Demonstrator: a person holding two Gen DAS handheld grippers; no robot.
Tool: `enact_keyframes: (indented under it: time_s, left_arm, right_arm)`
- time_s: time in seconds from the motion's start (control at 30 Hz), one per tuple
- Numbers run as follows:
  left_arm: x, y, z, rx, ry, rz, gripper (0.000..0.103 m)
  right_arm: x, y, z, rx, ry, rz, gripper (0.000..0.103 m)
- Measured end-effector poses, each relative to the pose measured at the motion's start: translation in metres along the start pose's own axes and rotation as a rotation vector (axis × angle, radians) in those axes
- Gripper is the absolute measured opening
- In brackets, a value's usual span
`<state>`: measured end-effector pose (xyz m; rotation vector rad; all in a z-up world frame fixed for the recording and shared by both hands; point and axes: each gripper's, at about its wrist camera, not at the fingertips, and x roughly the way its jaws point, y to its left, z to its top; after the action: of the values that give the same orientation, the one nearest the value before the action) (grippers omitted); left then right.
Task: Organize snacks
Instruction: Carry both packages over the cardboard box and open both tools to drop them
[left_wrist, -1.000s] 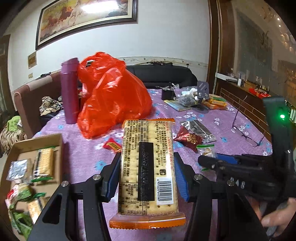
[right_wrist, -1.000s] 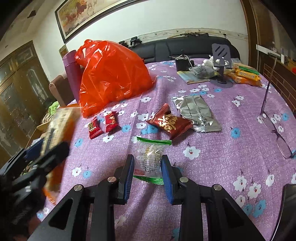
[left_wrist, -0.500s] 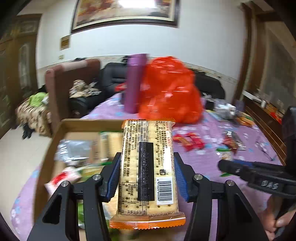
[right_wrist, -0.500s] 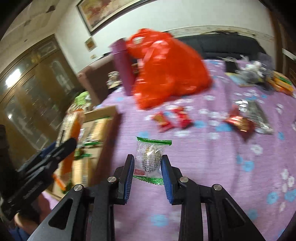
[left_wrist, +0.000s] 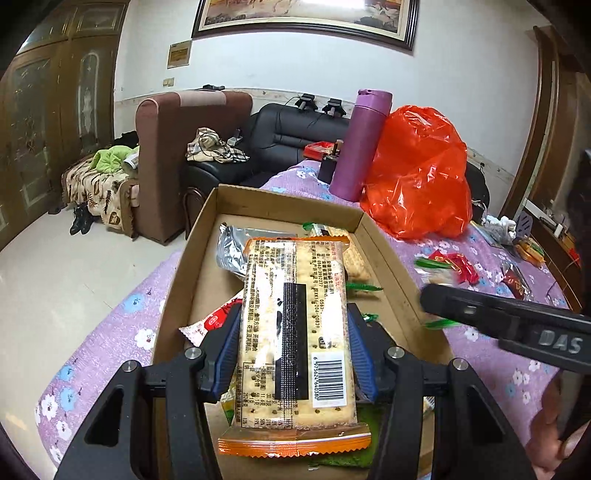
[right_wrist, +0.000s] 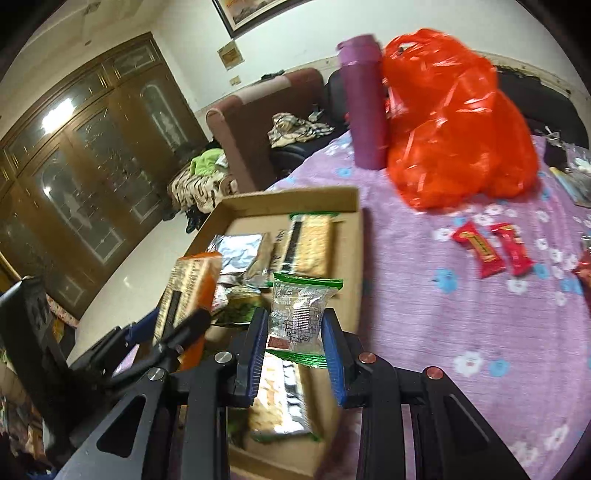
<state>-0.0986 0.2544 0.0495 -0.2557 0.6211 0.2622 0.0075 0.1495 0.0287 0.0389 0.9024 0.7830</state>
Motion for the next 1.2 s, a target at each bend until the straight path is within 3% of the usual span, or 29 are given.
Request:
enact_keyframes:
  time_s: [0.33, 1.2]
  left_arm:
    - [0.005, 0.014, -0.002, -0.063, 0.034, -0.069, 0.053]
    - [0.012, 0.009, -0.002, -0.039, 0.065, -0.04, 0.053]
  right_arm:
    - [0.035, 0.0, 0.0, 0.012, 0.032, -0.014, 0.033]
    - [0.038, -0.013, -0.008, 0.052, 0.029, 0.056, 0.035]
